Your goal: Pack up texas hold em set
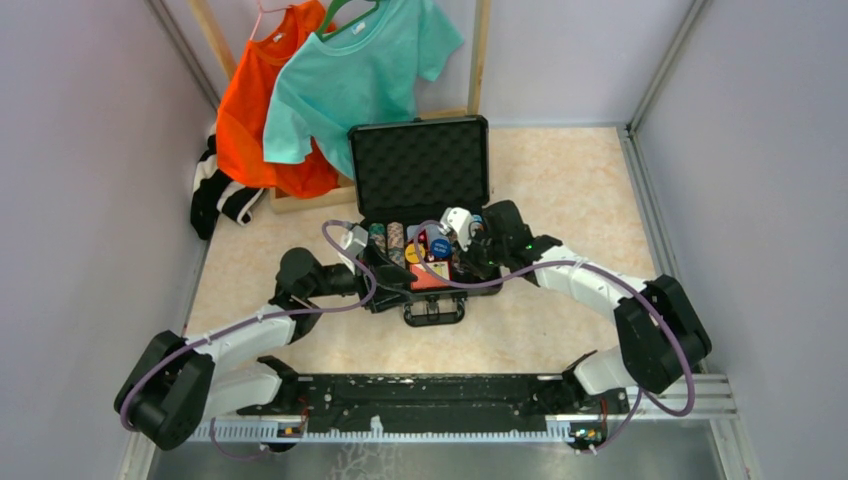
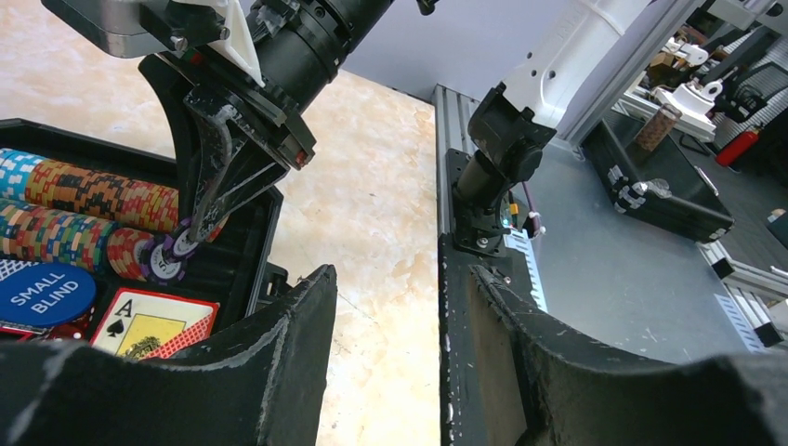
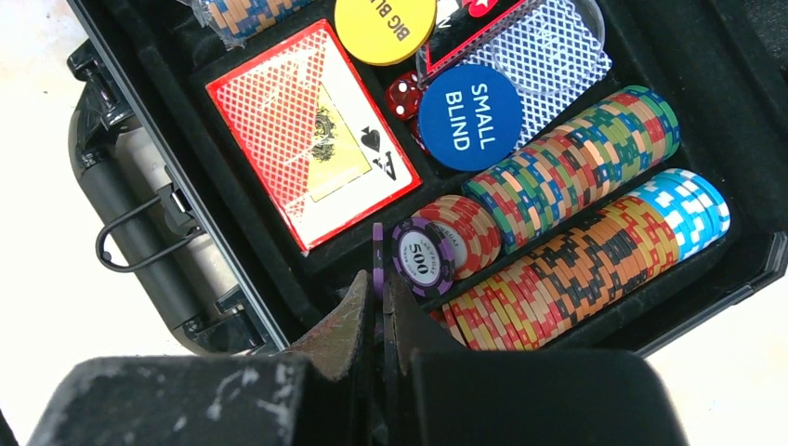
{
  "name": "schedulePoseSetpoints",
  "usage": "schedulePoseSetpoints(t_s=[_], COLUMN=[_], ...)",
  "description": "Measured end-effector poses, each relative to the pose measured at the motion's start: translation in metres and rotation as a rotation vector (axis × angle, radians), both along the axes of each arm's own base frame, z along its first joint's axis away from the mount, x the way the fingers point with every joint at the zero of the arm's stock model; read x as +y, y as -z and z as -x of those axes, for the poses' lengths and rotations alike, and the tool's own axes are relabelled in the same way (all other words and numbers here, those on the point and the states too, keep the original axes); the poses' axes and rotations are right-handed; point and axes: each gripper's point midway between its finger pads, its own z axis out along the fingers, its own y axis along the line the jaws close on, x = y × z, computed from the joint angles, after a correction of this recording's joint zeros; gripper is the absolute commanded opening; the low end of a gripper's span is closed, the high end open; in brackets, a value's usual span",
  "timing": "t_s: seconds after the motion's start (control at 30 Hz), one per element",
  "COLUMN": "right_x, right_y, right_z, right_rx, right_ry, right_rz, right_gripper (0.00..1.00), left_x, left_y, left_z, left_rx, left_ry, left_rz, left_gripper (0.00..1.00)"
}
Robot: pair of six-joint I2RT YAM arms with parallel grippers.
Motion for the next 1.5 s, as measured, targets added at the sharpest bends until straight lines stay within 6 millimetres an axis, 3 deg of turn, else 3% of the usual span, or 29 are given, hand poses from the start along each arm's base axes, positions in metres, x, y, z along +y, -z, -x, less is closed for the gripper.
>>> schedulePoseSetpoints(t_s=[0.27, 0.5, 0.7, 0.93, 1.17, 1.5], right_x=[-0.005, -0.008, -0.009, -0.01, -0.012, -0.011], right_y=[0.004, 0.024, 0.028, 0.031, 0.028, 0.019], right_z=[-0.009, -0.012, -0.015, -0.015, -0.025, -0.041], right_rx=[-0.035, -0.01, -0.012, -0.004, -0.048, -0.114], right_ry=[0.002, 0.006, 0.011, 0.014, 0.047, 0.09], right_rz=[0.029, 0.072, 0.083, 0.09, 0.099, 0.084], right_gripper=[0.0, 0.0, 0.01, 0.1, 0.26, 0.28], left_x=[0.0, 0.0, 0.0, 0.0, 0.0, 0.0], left_y=[0.001, 0.001, 0.001, 0.001, 0.001, 0.001], left_z=[0.0, -0.001, -0.001, -0.001, -0.001, 0.0], left_rx=[-0.005, -0.012, -0.012, -0.012, -0.012, -0.012], left_ry=[-0.002, -0.002, -0.002, -0.002, -0.002, -0.001], left_rz=[-0.002, -0.003, -0.003, -0.004, -0.004, -0.003], left_gripper=[0.6, 0.6, 0.6, 0.6, 0.6, 0.6])
